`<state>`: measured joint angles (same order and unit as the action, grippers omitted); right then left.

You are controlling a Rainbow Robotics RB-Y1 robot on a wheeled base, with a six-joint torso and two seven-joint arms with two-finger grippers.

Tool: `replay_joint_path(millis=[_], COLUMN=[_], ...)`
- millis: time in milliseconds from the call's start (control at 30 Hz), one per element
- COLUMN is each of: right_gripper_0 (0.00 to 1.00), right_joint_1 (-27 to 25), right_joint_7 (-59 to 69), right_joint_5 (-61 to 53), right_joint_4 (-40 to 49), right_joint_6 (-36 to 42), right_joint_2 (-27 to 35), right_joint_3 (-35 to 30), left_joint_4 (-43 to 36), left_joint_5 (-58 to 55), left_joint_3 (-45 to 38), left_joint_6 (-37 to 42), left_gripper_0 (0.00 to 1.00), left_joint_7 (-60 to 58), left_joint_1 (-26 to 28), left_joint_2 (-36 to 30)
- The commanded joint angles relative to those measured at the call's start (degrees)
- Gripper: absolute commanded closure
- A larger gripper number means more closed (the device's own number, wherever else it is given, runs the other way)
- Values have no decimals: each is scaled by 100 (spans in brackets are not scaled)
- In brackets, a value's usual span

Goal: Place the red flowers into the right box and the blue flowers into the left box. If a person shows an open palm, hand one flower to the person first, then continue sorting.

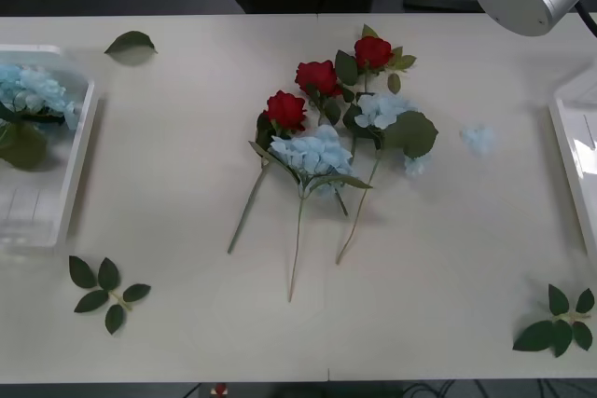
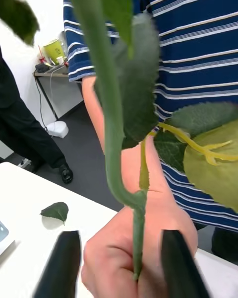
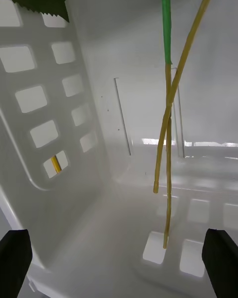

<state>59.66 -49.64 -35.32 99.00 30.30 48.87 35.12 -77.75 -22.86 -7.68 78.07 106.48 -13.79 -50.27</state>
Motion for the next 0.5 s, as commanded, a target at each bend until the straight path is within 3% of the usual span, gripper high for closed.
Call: replay_joint_path(millis=[33, 500], right_gripper_0=[0, 0], right_joint_1=[195, 195], right_joint_7=[200, 200], right_joint_5=[7, 7], right_joint_4=[41, 41], right_joint_6=[-33, -33], right_joint_2=[70, 70], right_joint_3=[-75, -75], left_joint_4=[-47, -12], left_joint_5=[-17, -17], left_joint_3=[-137, -120], left_joint_6=[24, 33], left_gripper_0=[0, 0], left_joint_7=[136, 127], left_joint_1=[-159, -150], left_joint_2=[18, 70])
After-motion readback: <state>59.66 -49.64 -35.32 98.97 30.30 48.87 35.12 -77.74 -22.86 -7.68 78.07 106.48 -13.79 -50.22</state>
